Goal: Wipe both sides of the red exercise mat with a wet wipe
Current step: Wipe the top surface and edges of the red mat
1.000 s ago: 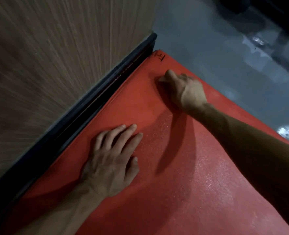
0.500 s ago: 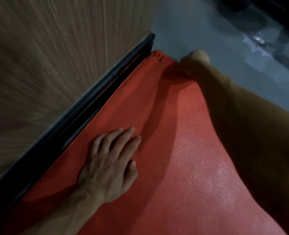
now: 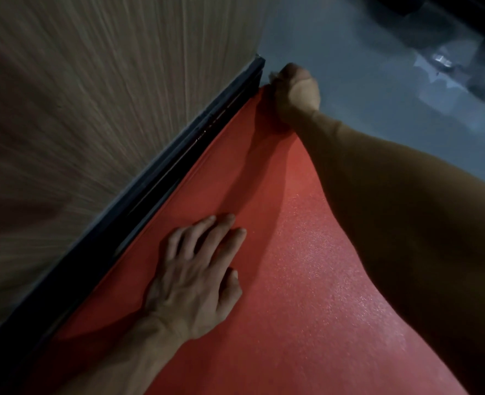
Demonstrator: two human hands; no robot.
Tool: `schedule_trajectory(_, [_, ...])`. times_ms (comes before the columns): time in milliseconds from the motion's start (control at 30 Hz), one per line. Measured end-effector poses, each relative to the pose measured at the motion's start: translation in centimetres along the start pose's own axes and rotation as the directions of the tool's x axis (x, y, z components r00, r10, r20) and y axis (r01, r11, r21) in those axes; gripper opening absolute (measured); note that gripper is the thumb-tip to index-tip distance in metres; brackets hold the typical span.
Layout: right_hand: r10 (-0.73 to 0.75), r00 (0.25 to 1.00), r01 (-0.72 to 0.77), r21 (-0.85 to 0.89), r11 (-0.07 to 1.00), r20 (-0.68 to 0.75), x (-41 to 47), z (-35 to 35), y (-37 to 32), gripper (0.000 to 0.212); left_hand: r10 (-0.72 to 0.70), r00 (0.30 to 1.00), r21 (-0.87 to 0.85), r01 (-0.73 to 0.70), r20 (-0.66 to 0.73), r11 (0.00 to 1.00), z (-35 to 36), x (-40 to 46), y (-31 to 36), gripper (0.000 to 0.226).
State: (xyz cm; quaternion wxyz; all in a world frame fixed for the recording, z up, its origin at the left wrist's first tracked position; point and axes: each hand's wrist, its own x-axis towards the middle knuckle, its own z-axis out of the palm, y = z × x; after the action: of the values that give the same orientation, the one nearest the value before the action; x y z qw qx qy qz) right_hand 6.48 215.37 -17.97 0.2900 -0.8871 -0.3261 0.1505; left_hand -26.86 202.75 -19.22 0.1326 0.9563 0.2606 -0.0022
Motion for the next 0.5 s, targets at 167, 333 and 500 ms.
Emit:
schedule_trajectory(167, [-0.050, 0.998, 0.051, -0.015, 0.999, 0.030, -0.1, 0.2, -0.2, 0.029, 0.002, 1.000, 0.000, -0.002, -0.009, 1.000, -0.1, 0.0, 0.0, 0.064])
schedule_trajectory(333, [-0.170, 0.985, 0.168, -0.190, 0.967, 0.002, -1.0, 0.6, 0.0, 0.030, -0.003, 1.000, -0.011, 0.003, -0.005, 1.000, -0.2, 0.0, 0.1, 0.064])
schedule_trajectory(500, [-0.235, 0.972, 0.236, -0.125, 0.964, 0.020, -1.1, 1.0, 0.7, 0.032, -0.002, 1.000, 0.005, 0.002, 0.002, 1.000, -0.1, 0.0, 0.0, 0.063])
